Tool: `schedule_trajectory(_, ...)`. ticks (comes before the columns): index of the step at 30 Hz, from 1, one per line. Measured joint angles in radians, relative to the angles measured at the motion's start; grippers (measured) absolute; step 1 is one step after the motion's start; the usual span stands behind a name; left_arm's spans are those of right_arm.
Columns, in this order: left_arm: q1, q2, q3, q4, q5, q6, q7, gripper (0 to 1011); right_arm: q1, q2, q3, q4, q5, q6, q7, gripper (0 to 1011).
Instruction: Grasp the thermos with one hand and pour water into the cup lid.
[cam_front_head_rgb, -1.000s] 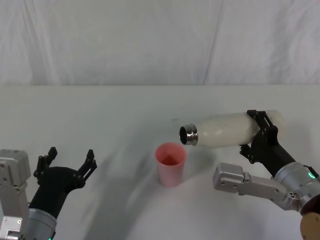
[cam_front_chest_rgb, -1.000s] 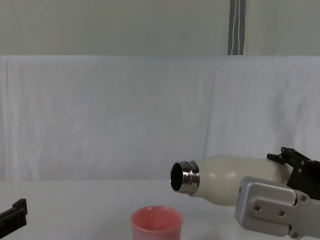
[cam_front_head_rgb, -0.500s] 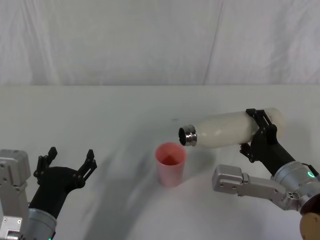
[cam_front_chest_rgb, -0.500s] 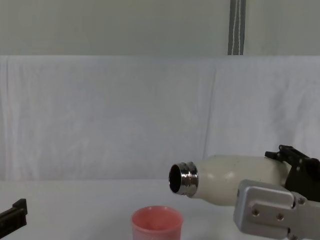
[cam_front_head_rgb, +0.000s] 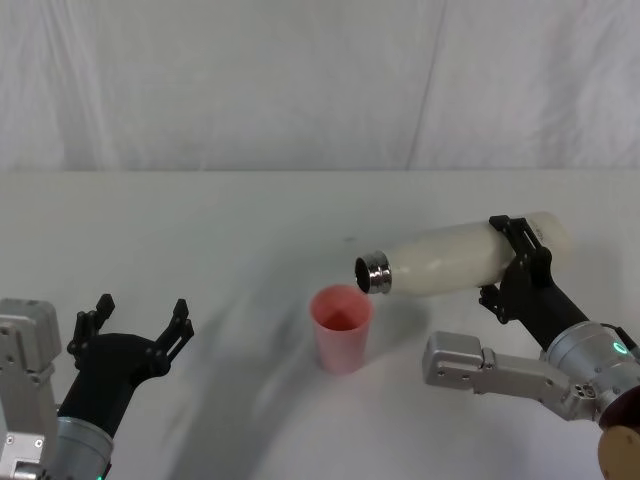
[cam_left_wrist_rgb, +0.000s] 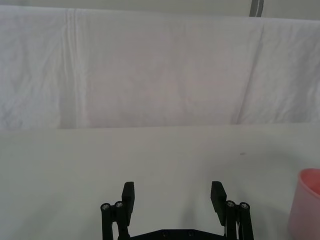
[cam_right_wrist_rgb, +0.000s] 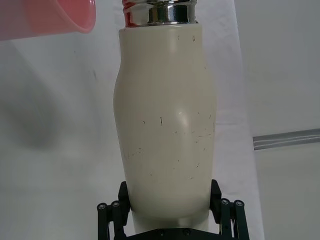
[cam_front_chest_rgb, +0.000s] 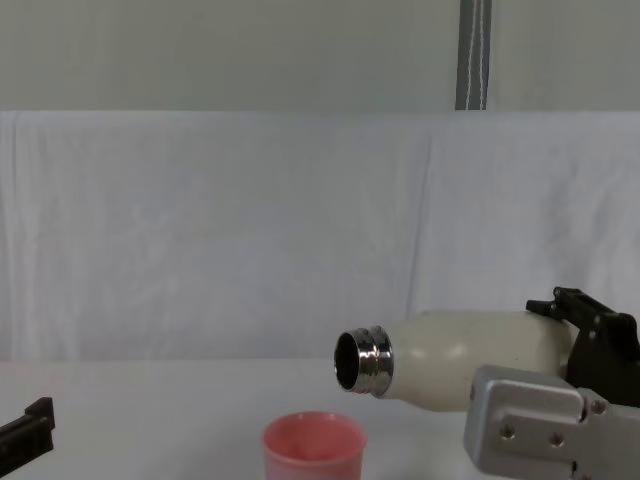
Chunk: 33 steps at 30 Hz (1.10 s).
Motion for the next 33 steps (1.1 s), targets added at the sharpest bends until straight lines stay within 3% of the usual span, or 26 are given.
schedule_trajectory(33,0.0,0.0,0.0,0.0,0.0,0.0,0.0,1001,0.018,0.006,-0.016,0.007,-0.015,-0.004,-0.003,950)
